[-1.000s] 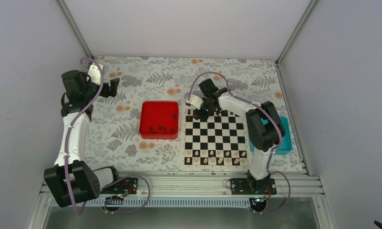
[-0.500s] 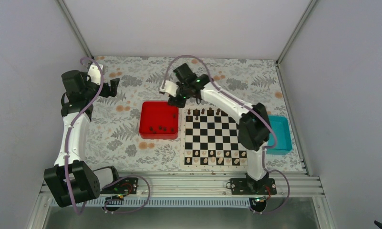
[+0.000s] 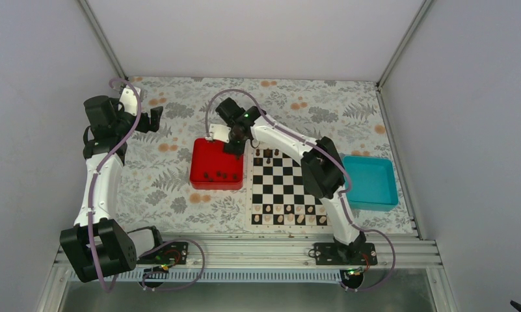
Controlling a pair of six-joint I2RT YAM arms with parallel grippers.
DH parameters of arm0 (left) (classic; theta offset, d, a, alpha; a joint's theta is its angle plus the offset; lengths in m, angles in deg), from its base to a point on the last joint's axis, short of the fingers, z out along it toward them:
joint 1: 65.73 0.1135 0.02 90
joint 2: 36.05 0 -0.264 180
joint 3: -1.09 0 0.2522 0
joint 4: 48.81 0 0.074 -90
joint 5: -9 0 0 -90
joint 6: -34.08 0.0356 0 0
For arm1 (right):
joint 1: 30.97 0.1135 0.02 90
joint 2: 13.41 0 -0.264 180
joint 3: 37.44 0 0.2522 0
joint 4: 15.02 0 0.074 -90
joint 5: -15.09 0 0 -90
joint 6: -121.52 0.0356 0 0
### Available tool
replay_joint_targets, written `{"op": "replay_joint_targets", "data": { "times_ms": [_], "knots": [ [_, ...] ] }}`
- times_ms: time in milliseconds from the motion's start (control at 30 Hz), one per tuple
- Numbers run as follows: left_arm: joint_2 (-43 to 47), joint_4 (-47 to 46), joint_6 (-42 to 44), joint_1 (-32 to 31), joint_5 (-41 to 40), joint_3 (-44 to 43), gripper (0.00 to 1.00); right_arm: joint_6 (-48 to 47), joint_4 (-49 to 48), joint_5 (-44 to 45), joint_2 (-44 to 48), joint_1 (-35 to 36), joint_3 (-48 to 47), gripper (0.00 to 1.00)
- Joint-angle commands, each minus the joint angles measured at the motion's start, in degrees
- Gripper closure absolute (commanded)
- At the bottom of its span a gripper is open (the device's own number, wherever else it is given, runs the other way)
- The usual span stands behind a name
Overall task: Set up the chess pieces on the board
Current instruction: Adjust the storage box at the center of the board.
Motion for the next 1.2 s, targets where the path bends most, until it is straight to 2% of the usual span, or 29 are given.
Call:
{"op": "replay_joint_targets", "data": {
  "times_ms": [0, 200, 700, 1167],
  "knots": [
    [0.5, -0.4, 0.2, 0.4, 1.2, 0.2, 0.0, -3.1, 3.8, 6.4, -1.4, 1.6, -3.7, 0.43],
    [0.8, -0.3, 0.2, 0.4, 1.2, 0.2, 0.0, -3.8, 9.5, 5.9, -5.1, 2.2, -6.6, 0.42],
    [0.7, -0.4, 0.2, 0.5, 1.1, 0.3, 0.0, -3.9, 10.6, 7.1, -8.2, 2.4, -6.8, 0.42],
    [0.8, -0.4, 0.2, 0.7, 1.2, 0.3, 0.0, -4.1, 11.8, 7.3, -10.5, 2.4, -7.9, 0.46]
  ]
}}
